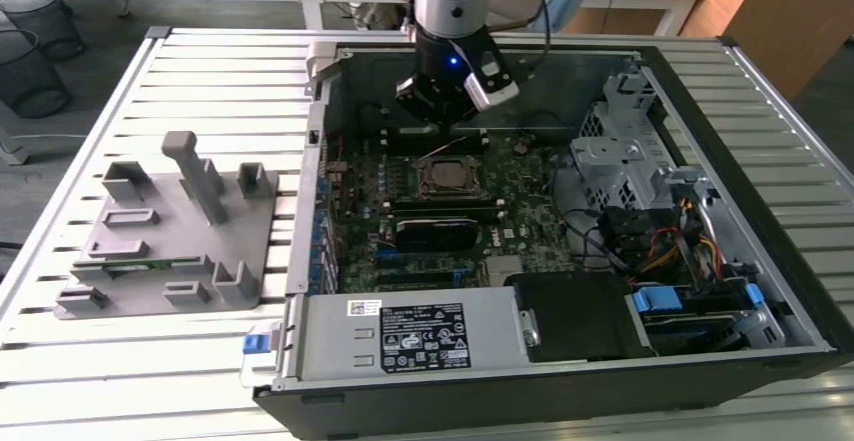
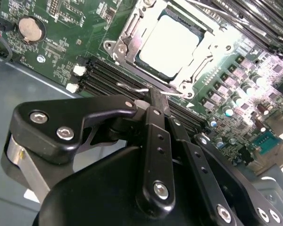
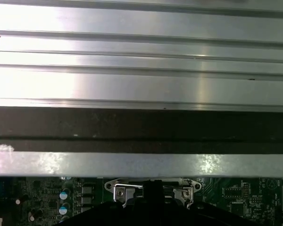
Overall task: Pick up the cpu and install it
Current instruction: 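Install the first cpu locking lever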
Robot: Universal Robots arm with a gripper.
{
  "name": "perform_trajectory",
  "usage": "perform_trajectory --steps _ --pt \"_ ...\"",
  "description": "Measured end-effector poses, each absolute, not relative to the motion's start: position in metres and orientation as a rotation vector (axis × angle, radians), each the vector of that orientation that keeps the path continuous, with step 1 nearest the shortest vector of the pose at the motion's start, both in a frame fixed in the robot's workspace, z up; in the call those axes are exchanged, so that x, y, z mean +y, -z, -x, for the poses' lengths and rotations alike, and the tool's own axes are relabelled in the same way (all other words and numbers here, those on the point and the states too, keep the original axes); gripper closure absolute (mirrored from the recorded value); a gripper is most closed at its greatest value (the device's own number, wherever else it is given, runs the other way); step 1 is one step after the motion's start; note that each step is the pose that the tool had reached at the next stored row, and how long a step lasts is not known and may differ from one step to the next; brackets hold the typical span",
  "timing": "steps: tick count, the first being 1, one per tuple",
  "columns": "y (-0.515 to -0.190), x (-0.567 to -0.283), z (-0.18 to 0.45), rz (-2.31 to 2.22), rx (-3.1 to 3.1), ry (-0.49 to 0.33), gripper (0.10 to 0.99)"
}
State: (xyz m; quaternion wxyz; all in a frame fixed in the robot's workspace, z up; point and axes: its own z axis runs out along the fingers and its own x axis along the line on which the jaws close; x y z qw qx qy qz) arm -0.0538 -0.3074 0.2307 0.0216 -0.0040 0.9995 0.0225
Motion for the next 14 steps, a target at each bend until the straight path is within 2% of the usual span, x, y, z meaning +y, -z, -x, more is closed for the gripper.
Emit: perform_trajectory --steps 14 --pt "-0.2266 -0.3066 0.0487 0.017 3.098 -0.07 0.98"
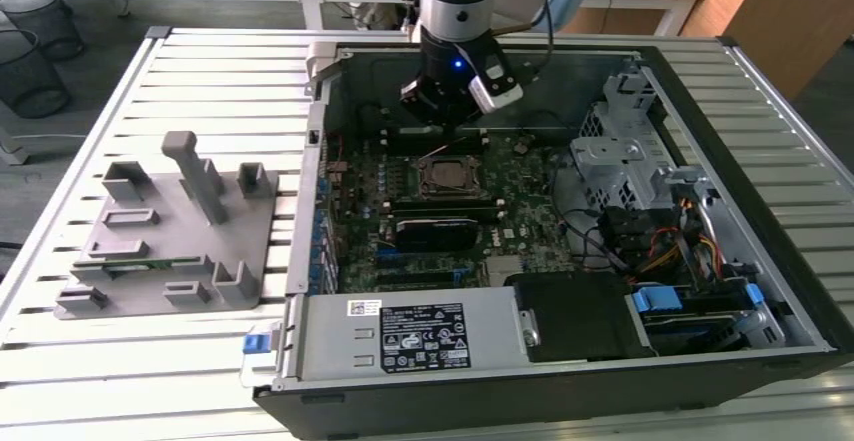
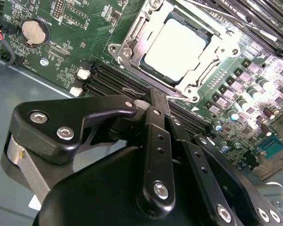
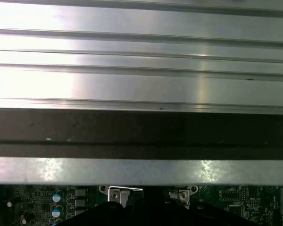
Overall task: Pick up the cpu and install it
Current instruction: 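Install the first cpu locking lever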
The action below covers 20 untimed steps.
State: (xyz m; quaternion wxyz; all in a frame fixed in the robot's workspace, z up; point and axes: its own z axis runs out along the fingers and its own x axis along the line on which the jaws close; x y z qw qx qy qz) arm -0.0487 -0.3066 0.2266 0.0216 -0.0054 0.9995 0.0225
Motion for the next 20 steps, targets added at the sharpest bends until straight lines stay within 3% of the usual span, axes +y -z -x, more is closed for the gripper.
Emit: perform_trajectory --steps 20 --pt "-0.218 -0.305 0.038 0.021 3.098 -0.07 0.98"
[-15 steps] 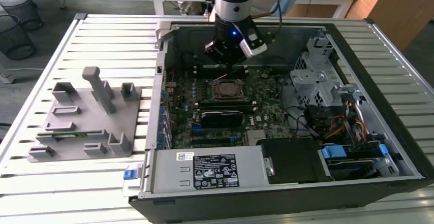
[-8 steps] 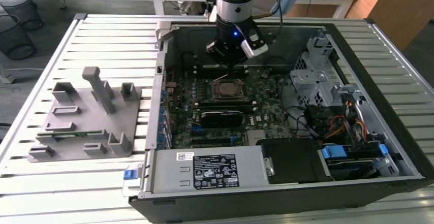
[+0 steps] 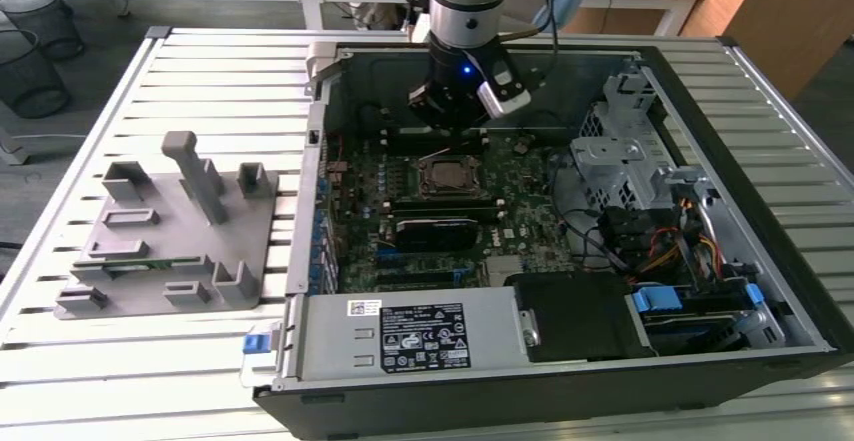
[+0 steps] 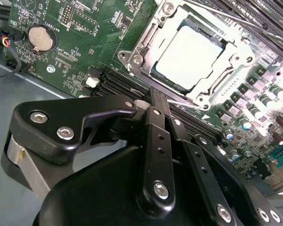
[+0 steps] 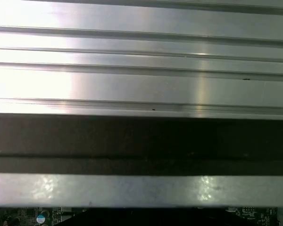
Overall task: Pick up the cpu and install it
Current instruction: 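Install the first cpu locking lever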
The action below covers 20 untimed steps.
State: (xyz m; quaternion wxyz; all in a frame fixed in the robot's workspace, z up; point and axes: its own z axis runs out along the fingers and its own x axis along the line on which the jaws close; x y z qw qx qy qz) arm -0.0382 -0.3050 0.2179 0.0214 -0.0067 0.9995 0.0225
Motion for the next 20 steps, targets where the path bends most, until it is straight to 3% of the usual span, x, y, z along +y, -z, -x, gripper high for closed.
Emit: perform_trajectory --steps 20 --pt "-0.206 -0.304 0.033 0.021 3.098 -0.063 0.98"
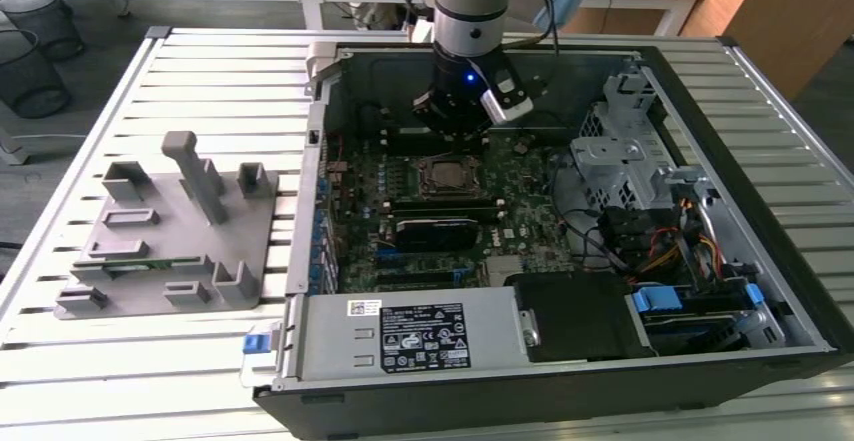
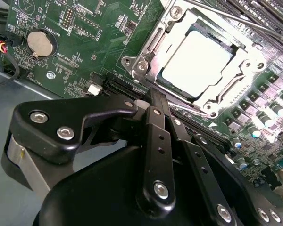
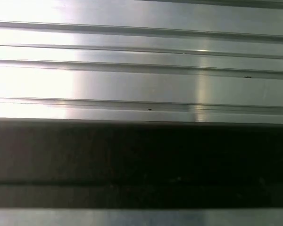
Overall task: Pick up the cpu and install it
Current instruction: 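Install the first cpu locking lever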
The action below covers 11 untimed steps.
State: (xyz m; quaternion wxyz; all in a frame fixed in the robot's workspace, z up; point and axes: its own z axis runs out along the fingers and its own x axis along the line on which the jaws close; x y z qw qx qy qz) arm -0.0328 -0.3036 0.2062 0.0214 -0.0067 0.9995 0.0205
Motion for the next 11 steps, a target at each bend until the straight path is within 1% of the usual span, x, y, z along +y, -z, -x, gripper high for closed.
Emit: perform_trajectory --steps 11 --pt "-0.2009 -0.3036 0.0316 0.021 3.098 -0.051 0.98"
